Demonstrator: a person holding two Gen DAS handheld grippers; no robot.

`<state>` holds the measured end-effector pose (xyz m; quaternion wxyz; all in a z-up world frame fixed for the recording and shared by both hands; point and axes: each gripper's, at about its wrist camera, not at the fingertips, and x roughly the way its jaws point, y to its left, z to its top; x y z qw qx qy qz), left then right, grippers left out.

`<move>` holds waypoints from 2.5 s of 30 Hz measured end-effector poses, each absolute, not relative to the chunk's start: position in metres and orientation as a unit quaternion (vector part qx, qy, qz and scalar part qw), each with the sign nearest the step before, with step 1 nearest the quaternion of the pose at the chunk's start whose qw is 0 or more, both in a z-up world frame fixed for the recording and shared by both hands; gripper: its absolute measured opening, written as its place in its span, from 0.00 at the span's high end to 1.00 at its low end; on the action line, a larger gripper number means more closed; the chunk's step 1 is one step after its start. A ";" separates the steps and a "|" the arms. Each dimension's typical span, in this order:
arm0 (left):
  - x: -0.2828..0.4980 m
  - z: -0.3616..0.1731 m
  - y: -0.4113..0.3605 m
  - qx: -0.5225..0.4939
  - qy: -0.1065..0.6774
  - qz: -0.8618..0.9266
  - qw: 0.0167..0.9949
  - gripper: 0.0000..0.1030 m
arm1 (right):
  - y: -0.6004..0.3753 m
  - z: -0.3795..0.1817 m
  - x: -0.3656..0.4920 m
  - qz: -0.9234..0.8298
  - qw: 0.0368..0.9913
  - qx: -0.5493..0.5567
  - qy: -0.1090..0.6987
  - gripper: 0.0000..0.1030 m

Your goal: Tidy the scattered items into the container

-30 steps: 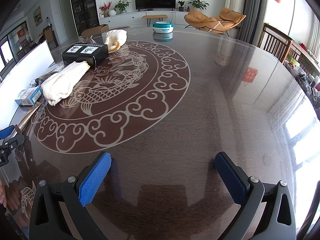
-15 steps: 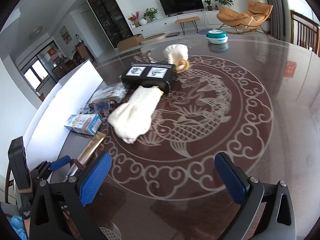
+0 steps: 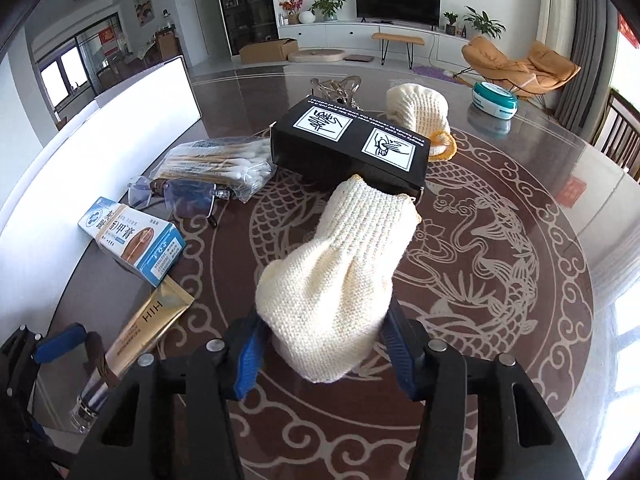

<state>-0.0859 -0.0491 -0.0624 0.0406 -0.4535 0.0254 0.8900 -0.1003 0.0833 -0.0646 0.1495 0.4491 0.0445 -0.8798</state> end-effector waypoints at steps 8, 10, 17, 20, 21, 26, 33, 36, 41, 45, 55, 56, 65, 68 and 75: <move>-0.086 -0.063 -0.051 -0.454 0.026 0.890 0.038 0.09 | 0.152 -0.068 -0.029 -0.891 0.128 0.432 0.056 0.48; -0.087 -0.063 -0.052 -0.456 0.025 0.889 0.035 0.07 | 0.159 -0.068 -0.021 -0.892 0.124 0.431 0.055 0.45; -0.088 -0.065 -0.055 -0.460 0.022 0.887 0.029 0.02 | 0.154 -0.071 -0.021 -0.887 0.118 0.444 0.050 0.11; -0.088 -0.065 -0.055 -0.460 0.022 0.887 0.029 0.02 | 0.155 -0.072 -0.021 -0.887 0.119 0.443 0.048 0.10; -0.088 -0.065 -0.055 -0.460 0.022 0.887 0.029 0.02 | 0.156 -0.072 -0.021 -0.887 0.118 0.444 0.046 0.10; -0.088 -0.065 -0.055 -0.460 0.022 0.887 0.029 0.02 | 0.152 -0.075 -0.023 -0.884 0.107 0.451 0.060 0.04; -0.088 -0.065 -0.055 -0.461 0.022 0.887 0.028 0.01 | 0.152 -0.076 -0.024 -0.883 0.110 0.453 0.060 0.00; -0.088 -0.065 -0.055 -0.461 0.022 0.887 0.028 0.01 | 0.152 -0.076 -0.024 -0.883 0.110 0.453 0.060 0.00; -0.088 -0.065 -0.055 -0.461 0.022 0.887 0.028 0.00 | 0.152 -0.076 -0.024 -0.883 0.110 0.453 0.060 0.00; -0.088 -0.065 -0.055 -0.461 0.022 0.887 0.028 0.00 | 0.152 -0.076 -0.024 -0.883 0.110 0.453 0.060 0.00; -0.088 -0.065 -0.055 -0.461 0.022 0.887 0.028 0.00 | 0.152 -0.076 -0.024 -0.883 0.110 0.453 0.060 0.00; -0.088 -0.065 -0.055 -0.461 0.022 0.887 0.028 0.00 | 0.152 -0.076 -0.024 -0.883 0.110 0.453 0.060 0.00; -0.089 -0.065 -0.056 -0.461 0.022 0.887 0.028 0.00 | 0.152 -0.076 -0.024 -0.883 0.110 0.453 0.060 0.00; -0.088 -0.065 -0.056 -0.461 0.022 0.887 0.028 0.00 | 0.152 -0.076 -0.024 -0.883 0.110 0.453 0.060 0.00; -0.088 -0.065 -0.055 -0.461 0.022 0.887 0.028 0.00 | 0.152 -0.076 -0.024 -0.883 0.110 0.453 0.060 0.00</move>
